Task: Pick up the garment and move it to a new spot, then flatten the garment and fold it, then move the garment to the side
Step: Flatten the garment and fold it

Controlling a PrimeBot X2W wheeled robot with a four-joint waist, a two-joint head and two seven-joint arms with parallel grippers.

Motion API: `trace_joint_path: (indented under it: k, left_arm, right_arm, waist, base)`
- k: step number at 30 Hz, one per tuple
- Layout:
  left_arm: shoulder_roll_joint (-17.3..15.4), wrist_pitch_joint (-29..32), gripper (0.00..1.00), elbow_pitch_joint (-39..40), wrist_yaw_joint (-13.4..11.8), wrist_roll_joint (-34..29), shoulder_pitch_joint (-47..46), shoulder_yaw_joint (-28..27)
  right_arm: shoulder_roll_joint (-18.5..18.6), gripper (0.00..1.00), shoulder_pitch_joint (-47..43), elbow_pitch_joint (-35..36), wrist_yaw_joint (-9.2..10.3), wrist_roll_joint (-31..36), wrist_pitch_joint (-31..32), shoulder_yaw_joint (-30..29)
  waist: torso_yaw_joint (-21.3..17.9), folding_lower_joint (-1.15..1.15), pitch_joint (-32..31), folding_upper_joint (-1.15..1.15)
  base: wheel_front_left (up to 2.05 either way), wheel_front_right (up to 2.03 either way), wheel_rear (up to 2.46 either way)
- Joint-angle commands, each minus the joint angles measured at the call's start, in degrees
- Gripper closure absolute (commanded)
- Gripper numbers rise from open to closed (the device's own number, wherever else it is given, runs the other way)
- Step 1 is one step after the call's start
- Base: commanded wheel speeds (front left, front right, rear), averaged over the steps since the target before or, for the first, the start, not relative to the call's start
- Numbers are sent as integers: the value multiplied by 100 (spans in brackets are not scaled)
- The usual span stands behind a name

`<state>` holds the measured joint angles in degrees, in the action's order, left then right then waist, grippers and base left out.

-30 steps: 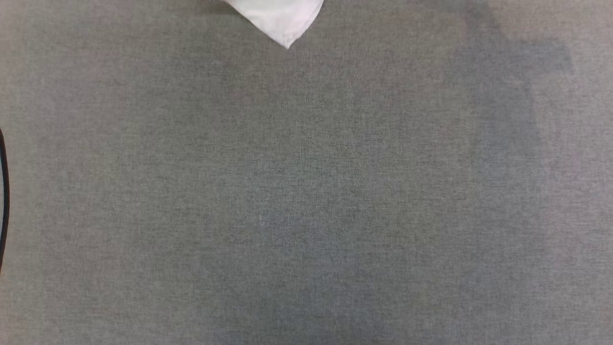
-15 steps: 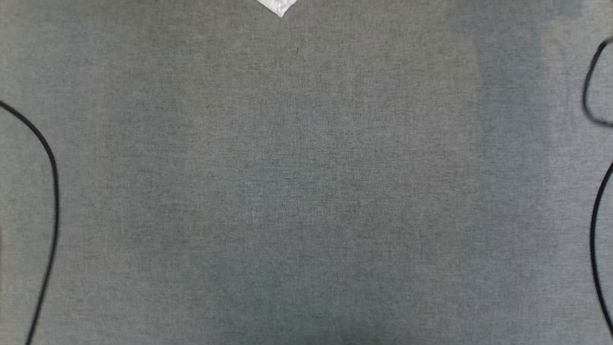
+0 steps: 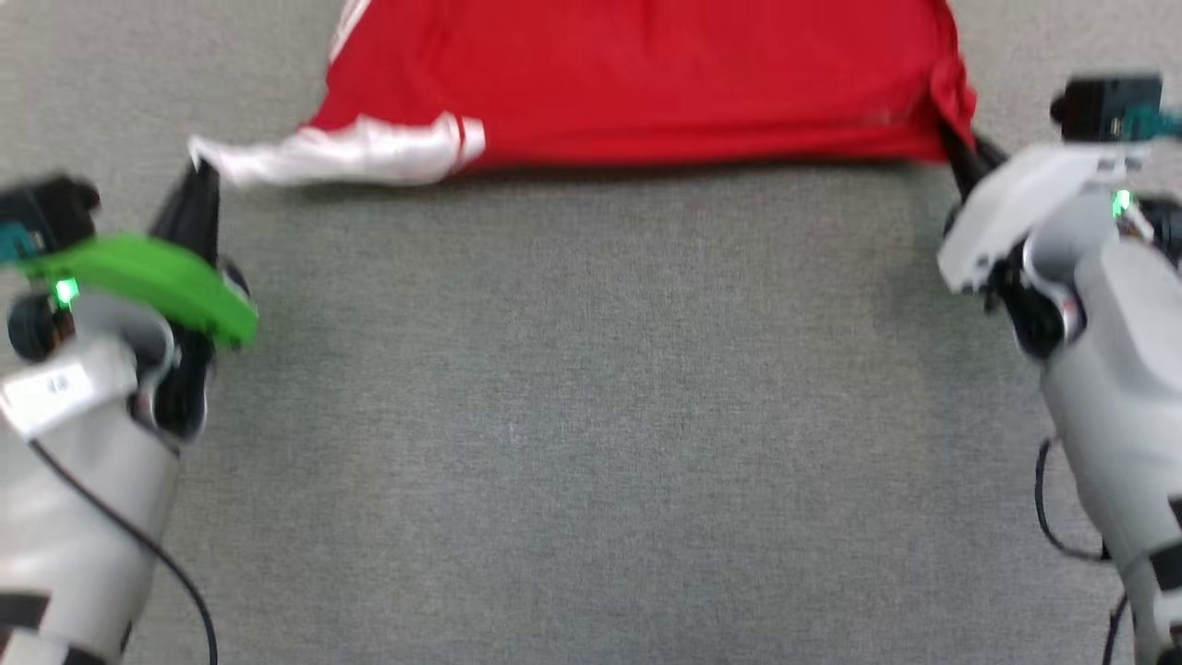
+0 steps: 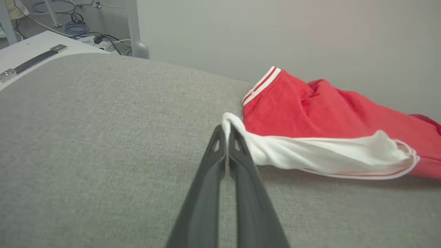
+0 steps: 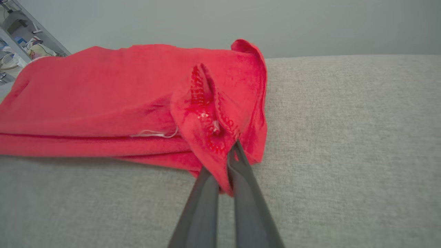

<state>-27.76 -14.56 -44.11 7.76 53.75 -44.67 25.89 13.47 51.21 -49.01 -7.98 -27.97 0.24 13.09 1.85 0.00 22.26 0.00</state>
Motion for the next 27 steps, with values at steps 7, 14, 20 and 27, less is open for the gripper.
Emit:
trace_joint_path:
  k: [7, 14, 20, 27]
  left_arm:
    - [-73, -42, 100, 961, -187, -209, 1865, -650]
    - [-21, -43, 100, 2155, -741, -359, 3639, -1059]
    - [-43, -24, 100, 3222, -1301, -239, 4945, -1217]
    - [-169, 205, 100, 4357, -1931, -97, 6178, -1359]
  right_arm:
    - [497, 100, -1756, 1033, 49, -508, -39, 125]
    - [568, 100, -3386, 2063, 49, -643, 169, -231]
    - [371, 100, -4693, 2938, 49, -445, 495, -711]
    - [-73, 100, -6134, 4139, 49, -146, 1041, -1298]
  waist:
    - [171, 0, -1177, 0]
    - [202, 0, -1706, 0]
    - [275, 0, -2019, 0]
    - [374, 0, -2245, 0]
  base:
    - [0, 0, 0]
    - [0, 0, 0]
    - [0, 0, 0]
    - [0, 0, 0]
